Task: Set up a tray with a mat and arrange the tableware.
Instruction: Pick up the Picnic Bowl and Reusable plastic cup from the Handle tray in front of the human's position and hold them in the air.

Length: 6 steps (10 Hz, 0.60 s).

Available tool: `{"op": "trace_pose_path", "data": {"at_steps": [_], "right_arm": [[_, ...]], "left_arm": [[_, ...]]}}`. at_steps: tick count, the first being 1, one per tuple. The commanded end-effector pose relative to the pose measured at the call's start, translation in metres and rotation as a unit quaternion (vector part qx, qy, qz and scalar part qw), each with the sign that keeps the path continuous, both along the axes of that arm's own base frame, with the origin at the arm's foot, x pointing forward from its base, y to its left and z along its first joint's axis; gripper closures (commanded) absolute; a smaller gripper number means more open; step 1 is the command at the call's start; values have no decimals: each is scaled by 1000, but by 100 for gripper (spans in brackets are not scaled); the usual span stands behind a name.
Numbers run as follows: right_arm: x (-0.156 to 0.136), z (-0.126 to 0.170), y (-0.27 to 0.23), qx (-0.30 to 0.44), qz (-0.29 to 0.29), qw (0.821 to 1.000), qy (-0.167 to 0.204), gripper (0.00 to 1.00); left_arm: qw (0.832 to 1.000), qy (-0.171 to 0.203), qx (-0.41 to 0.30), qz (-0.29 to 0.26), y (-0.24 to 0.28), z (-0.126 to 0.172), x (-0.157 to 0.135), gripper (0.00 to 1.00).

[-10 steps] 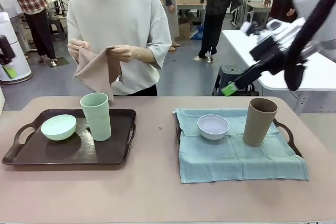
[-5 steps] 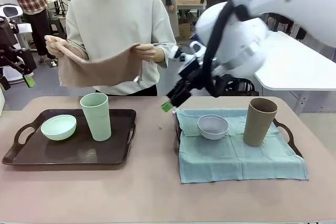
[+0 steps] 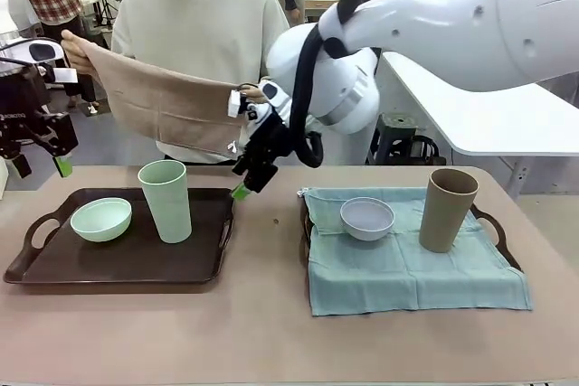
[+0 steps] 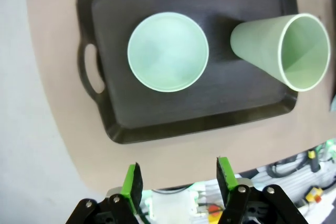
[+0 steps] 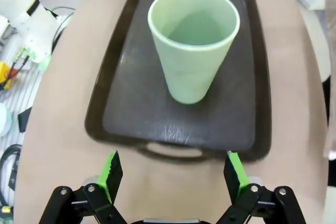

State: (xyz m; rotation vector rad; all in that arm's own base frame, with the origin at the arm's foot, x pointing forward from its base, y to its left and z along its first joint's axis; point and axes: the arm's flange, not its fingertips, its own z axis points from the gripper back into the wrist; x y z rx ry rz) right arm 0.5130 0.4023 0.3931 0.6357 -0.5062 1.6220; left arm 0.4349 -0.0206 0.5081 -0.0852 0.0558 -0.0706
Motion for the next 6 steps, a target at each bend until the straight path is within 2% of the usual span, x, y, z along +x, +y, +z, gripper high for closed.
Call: {"op": "trace_pose_path", "data": {"at_steps": [1, 3, 5, 6], "right_arm": [[20, 0, 27, -5, 5, 1000, 8, 0], [20, -2, 40, -11, -12, 999, 29, 0], [23, -2, 27, 0, -30, 999, 44, 0], [21, 1, 22, -1, -29, 999, 42, 0]], "left_arm": [[1000, -20, 4, -13, 0, -3, -6, 25], [999, -31, 2, -6, -1, -3, -5, 25], [999, -40, -1, -4, -2, -3, -4, 25], [1000, -20, 0, -2, -2, 1, 0, 25]]}}
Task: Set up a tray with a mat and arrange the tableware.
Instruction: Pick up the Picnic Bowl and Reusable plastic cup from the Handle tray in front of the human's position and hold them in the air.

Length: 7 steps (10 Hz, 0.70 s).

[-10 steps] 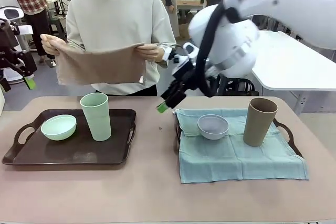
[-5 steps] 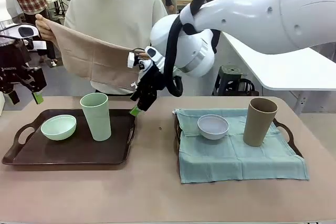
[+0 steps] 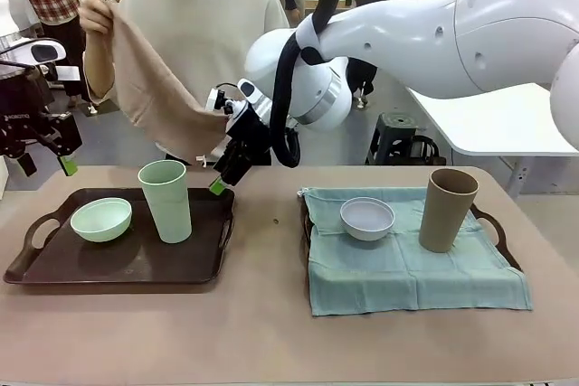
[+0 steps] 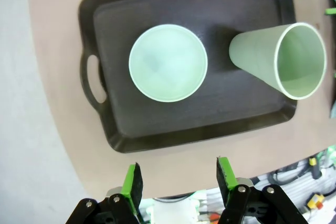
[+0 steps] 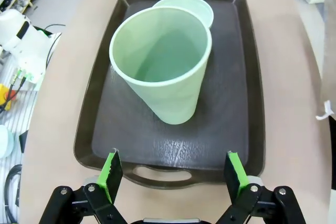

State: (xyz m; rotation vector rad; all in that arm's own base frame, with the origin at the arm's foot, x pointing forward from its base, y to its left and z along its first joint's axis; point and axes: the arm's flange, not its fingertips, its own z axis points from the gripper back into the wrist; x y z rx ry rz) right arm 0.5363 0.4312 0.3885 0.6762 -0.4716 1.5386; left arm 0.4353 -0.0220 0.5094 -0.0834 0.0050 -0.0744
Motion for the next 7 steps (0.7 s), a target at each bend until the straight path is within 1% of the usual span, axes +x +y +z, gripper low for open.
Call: {"op": "trace_pose_path", "data": {"at_steps": [1, 5, 6, 7], "right_arm": [[-4, -1, 6, -1, 6, 1000, -3, 0], [-3, 0, 4, 4, 4, 1000, 2, 0], [-14, -9, -4, 36, 19, 999, -10, 0], [-16, -20, -4, 57, -14, 998, -39, 0]], "left_arm": [[1000, 6, 0, -1, 0, 0, -1, 25], [1000, 3, 0, 0, 0, -1, 0, 25], [1000, -3, -9, -14, 5, -7, 13, 25], [1000, -9, -2, -18, 7, -18, 19, 25]]}}
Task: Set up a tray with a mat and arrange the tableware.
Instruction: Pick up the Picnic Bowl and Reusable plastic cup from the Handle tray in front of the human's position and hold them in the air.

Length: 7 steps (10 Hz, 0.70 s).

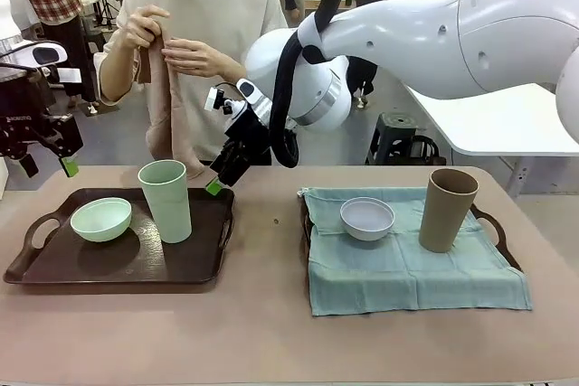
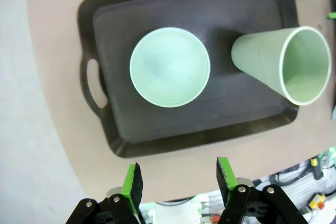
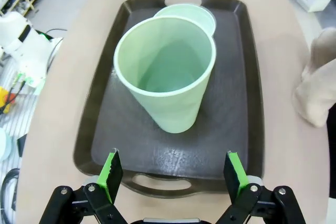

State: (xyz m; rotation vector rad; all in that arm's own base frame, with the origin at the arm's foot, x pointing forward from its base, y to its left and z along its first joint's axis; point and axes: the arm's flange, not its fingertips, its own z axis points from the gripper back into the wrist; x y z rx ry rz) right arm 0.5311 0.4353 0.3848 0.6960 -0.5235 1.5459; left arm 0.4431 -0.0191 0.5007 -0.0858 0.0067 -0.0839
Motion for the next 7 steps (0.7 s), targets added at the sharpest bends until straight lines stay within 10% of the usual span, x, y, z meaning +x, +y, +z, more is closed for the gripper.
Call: {"op": "trace_pose_path", "data": {"at_steps": [1, 7], "right_arm": [[-13, -22, -4, 53, -12, 998, -41, 0], [-21, -49, 20, 96, 1, 995, -15, 0]], "left_arm": [[1000, -21, 14, -15, 7, -15, 12, 25], [998, -66, 11, 18, 24, -49, 20, 25]]}}
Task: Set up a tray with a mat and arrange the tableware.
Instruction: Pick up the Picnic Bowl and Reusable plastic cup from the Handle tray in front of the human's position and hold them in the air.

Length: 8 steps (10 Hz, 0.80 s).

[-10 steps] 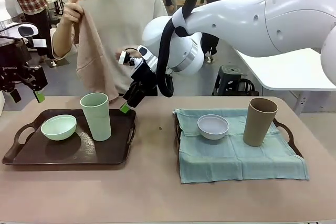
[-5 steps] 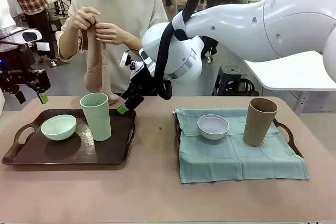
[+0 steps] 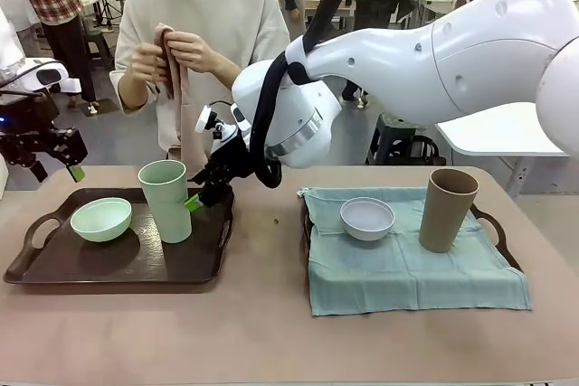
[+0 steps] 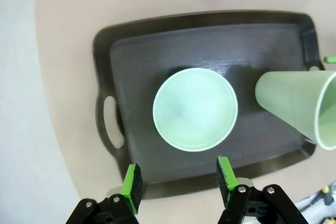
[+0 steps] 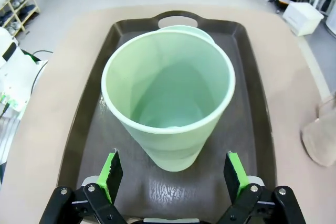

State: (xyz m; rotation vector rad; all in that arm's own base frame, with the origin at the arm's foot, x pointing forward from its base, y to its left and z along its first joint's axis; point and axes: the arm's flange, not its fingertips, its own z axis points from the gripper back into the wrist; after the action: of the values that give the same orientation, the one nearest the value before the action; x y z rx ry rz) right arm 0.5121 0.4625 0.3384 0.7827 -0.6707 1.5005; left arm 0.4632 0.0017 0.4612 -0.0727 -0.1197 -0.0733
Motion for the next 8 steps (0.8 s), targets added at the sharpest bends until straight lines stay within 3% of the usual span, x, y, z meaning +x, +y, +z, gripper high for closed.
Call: {"op": "trace_pose_path", "data": {"at_steps": [1, 4, 5, 8], "right_arm": [[-6, -5, -7, 20, 19, 1000, -1, 0], [-8, -14, 0, 33, 18, 999, 1, 0], [-5, -20, 2, 49, -24, 999, 0, 0], [-5, -38, 17, 50, -25, 998, 1, 0]], "left_arm": [[1000, 3, 3, 15, 6, -17, 1, 25], [1000, 17, 1, 25, 12, -33, 5, 25], [1000, 20, -3, 15, 8, -42, 7, 25], [1000, 23, -3, -8, -1, -56, 6, 25]]}}
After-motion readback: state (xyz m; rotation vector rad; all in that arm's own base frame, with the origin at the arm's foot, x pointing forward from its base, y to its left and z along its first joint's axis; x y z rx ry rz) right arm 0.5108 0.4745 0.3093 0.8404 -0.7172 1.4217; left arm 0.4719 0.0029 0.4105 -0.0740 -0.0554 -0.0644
